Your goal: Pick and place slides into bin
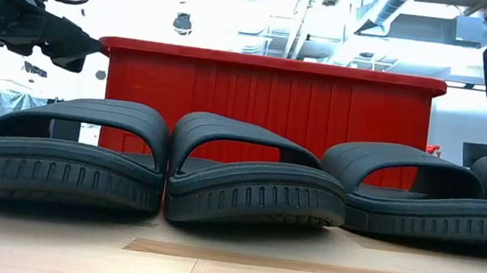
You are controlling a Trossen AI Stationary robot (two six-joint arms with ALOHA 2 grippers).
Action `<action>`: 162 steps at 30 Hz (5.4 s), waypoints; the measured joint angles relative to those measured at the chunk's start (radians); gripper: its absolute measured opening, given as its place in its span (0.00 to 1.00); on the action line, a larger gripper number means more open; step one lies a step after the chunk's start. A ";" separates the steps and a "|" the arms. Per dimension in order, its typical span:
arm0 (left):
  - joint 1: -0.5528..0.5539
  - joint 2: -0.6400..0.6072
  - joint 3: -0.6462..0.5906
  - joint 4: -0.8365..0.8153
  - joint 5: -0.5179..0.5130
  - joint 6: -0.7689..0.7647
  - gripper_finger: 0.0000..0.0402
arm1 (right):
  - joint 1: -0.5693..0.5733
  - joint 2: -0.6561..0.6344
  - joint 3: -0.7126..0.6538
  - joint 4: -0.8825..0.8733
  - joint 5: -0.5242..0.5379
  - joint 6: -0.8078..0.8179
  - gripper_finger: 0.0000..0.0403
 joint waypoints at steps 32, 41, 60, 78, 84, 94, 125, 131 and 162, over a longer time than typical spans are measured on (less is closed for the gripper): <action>0.000 0.000 0.000 0.000 0.000 0.000 0.44 | 0.000 0.000 0.000 0.000 0.000 0.000 0.03; 0.000 0.000 0.000 0.000 0.000 0.000 0.44 | 0.000 0.000 0.000 0.000 0.000 0.000 0.03; 0.000 0.000 0.000 0.006 0.000 0.000 0.44 | 0.000 0.000 0.000 0.000 0.000 0.000 0.03; 0.000 0.000 0.000 0.010 0.002 0.024 0.44 | 0.000 0.000 0.000 0.000 0.000 0.000 0.03; 0.000 0.000 0.006 0.002 -0.036 0.078 0.44 | 0.000 0.000 0.000 -0.003 0.000 0.000 0.03; 0.000 0.036 0.023 -0.017 -0.035 0.100 0.44 | 0.000 0.000 0.000 -0.003 0.000 0.000 0.03; -0.256 0.382 0.250 -0.186 -0.193 0.191 0.44 | 0.000 0.000 0.000 0.045 0.026 0.000 0.03; -0.255 0.567 0.420 -0.345 -0.236 0.133 0.44 | 0.000 0.000 0.000 0.045 0.026 0.000 0.03; -0.255 1.057 0.869 -0.325 0.145 -0.183 0.44 | 0.000 0.000 0.000 0.045 0.026 0.000 0.03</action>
